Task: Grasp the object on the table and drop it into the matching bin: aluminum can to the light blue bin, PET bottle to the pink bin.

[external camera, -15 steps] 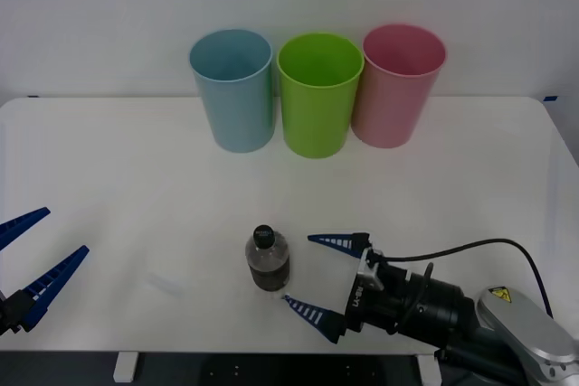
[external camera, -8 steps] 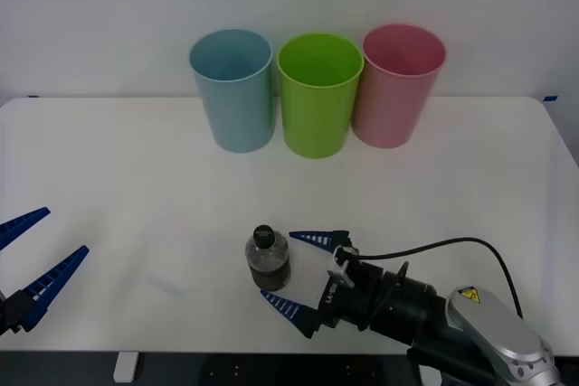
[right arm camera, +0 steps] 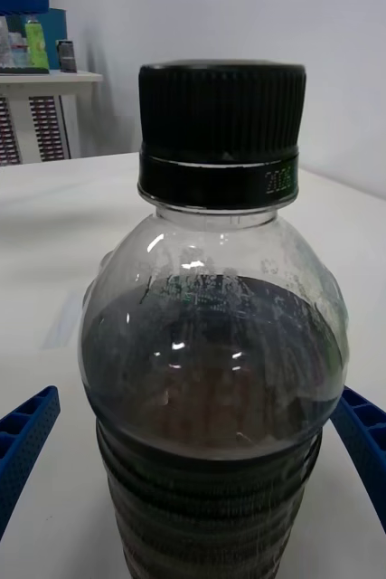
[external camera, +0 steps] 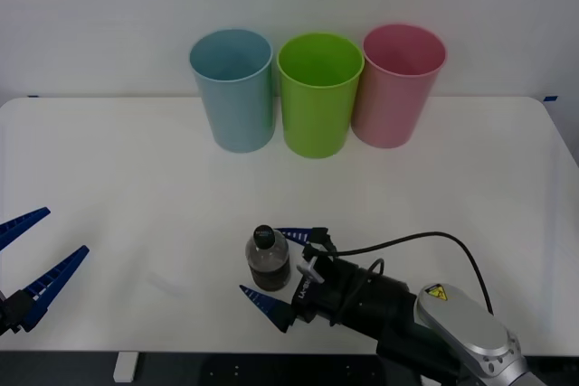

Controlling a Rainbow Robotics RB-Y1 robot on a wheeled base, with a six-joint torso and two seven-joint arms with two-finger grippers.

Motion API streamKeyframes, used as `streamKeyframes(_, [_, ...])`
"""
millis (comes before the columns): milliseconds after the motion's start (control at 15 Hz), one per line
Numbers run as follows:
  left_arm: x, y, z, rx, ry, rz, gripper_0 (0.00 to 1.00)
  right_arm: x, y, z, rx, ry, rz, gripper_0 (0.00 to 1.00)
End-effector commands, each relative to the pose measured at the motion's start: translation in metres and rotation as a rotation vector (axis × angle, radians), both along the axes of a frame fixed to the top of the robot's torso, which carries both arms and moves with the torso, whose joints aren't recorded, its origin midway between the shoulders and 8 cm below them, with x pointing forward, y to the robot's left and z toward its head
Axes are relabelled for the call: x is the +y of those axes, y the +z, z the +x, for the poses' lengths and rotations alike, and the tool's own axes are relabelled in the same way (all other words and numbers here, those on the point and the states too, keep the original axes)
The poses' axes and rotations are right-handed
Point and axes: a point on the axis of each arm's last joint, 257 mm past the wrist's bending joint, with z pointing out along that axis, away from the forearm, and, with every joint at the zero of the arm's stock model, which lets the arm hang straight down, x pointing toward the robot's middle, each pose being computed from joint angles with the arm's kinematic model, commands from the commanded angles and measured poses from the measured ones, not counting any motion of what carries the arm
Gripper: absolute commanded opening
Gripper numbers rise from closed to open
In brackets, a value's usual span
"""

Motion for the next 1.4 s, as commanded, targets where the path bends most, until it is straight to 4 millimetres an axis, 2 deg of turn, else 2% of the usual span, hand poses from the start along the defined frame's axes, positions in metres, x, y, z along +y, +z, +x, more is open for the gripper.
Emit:
streamKeyframes(67, [0.0,0.0,0.0,0.0,0.0,0.0,1.0,0.002,0.001,0.002,-0.001,-0.006,-0.001,1.0])
streamKeyframes(200, [0.0,0.0,0.0,0.0,0.0,0.0,1.0,0.002,0.0,0.002,-0.004,-0.004,-0.003,0.99])
streamKeyframes(267, [0.0,0.0,0.0,0.0,0.0,0.0,1.0,0.002,0.0,0.001,-0.005,-0.003,-0.004,0.47])
streamKeyframes(333, [0.0,0.0,0.0,0.0,0.0,0.0,1.0,0.003,0.0,0.0,0.001,-0.002,-0.001,0.03])
streamKeyframes(400, [0.0,0.0,0.0,0.0,0.0,0.0,1.0,0.003,0.001,0.001,0.001,-0.003,0.0,0.0])
streamKeyframes(867, [0.0,0.0,0.0,0.0,0.0,0.0,1.0,0.008,0.001,0.0,0.011,-0.011,0.009,0.0])
streamKeyframes(1133, [0.0,0.0,0.0,0.0,0.0,0.0,1.0,0.012,0.004,0.009,0.019,-0.051,0.024,0.0])
streamKeyframes(1400, [0.0,0.0,0.0,0.0,0.0,0.0,1.0,-0.001,0.014,0.023,0.057,-0.087,0.067,0.0])
